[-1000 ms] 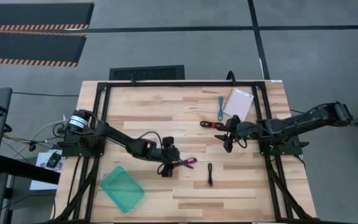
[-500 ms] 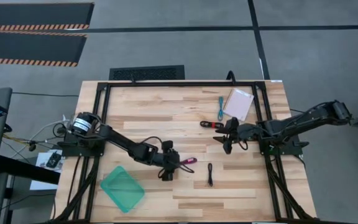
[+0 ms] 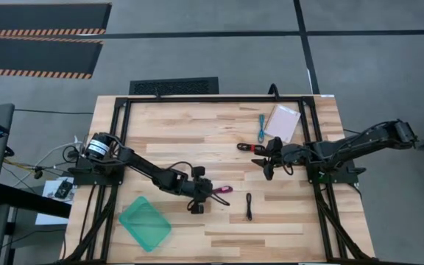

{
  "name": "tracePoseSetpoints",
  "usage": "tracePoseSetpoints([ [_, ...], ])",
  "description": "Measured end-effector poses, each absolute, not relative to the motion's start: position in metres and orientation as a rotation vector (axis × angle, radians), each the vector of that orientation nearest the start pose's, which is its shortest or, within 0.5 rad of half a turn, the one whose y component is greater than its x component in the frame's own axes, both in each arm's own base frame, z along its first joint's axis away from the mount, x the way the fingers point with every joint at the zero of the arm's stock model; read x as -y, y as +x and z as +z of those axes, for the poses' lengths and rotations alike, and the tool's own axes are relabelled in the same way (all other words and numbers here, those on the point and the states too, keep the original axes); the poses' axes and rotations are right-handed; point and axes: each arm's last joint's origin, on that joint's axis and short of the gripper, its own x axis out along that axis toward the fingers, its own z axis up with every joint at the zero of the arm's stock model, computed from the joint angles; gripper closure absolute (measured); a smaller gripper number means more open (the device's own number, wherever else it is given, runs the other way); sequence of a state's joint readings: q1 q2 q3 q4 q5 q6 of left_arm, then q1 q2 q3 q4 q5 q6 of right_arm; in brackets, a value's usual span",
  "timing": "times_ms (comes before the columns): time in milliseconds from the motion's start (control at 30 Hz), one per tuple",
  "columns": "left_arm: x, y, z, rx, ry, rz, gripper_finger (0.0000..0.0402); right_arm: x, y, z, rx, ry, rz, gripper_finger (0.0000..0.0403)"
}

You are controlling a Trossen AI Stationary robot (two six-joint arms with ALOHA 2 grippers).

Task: Pick and place USB-C Cables
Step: Put the pink USB cable into the green bin

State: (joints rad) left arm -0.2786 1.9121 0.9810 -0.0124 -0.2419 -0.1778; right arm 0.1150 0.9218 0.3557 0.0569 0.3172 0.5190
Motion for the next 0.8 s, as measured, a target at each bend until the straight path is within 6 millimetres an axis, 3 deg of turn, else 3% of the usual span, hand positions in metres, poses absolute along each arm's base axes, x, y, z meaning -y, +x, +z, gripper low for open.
tracePoseSetpoints([
  [167,0.088,0.347,0.113,-0.916,0.078,0.058,0.0388,-0.013,0.183,0.188,-0.42,0.406,-0.315,0.02],
  [400,0.084,0.348,0.12,-0.899,0.083,0.089,0.0397,-0.017,0.185,0.192,-0.374,0.424,-0.285,0.0205],
  [667,0.057,0.346,0.166,-0.808,0.01,0.193,0.0398,-0.01,0.19,0.203,-0.25,0.451,-0.292,0.0214],
  [800,0.049,0.337,0.206,-0.683,0.018,0.26,0.0398,-0.012,0.192,0.213,-0.155,0.434,-0.255,0.0219],
])
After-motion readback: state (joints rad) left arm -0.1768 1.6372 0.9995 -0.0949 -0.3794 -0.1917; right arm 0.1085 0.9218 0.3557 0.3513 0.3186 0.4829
